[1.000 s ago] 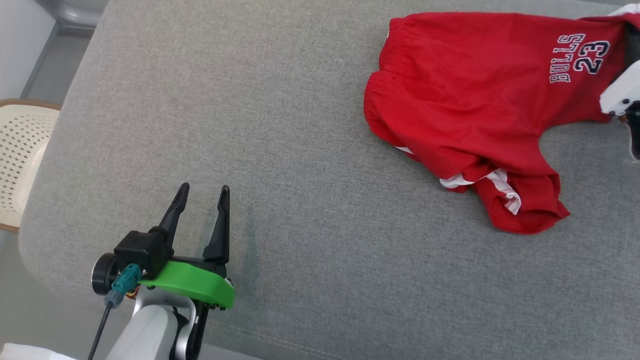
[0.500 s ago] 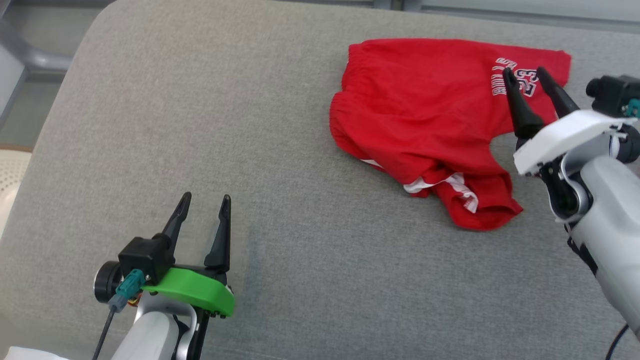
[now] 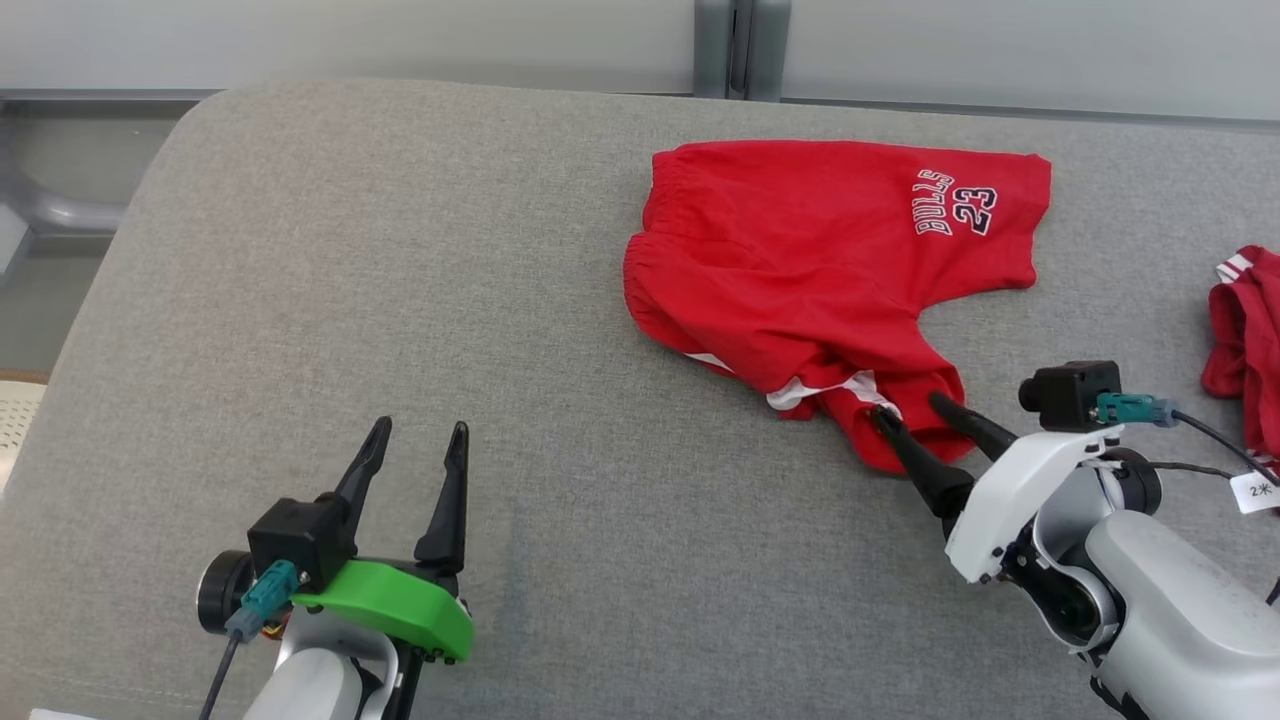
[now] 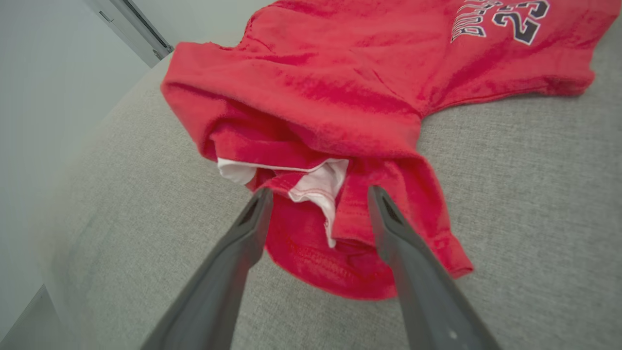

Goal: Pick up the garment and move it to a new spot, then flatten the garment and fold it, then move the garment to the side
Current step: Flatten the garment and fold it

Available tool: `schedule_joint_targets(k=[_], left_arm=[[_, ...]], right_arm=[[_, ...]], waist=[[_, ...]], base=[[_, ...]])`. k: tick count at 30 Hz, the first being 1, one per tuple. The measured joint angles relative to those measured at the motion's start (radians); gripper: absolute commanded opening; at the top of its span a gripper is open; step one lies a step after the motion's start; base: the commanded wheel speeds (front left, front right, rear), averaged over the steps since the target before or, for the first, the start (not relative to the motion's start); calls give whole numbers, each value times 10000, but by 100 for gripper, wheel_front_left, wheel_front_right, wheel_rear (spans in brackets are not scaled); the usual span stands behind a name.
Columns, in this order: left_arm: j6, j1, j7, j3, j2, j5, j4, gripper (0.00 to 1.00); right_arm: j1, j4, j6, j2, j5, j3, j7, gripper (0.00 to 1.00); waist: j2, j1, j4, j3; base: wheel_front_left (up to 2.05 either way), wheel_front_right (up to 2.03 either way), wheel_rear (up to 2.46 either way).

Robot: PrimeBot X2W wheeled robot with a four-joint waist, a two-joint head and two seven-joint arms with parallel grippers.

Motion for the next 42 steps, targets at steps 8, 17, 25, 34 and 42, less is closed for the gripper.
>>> schedule_joint_targets(k=[8,17,25,34,42], left_arm=[[25,14,15,-23,52,-31,-31,100],[69,4,15,-17,90,-105,2,100],[130,173,46,2,178,-190,75,100],[236,423,192,27,362,-284,-52,100],[263,478,431,-19,522,-311,-182,100]], right_arm=[[11,640,0,531,-991,-652,1133,100],[-357,1189,0,1371,-2046,-1235,2048,0],[128,-771,0,790,-2723,-1707,2543,0],[1668,-4429,4,-1235,-2364,-1664,4876,0],[2666,-5304,6,-2817,-2006,-2017,6048,0]], waist=[[0,0,296,136],[0,0,468,331],[0,0,160,-19],[0,0,-518,-356],[0,0,-1041,-468]], base=[[0,0,0],[0,0,0],[0,0,0],[0,0,0],[0,0,0]])
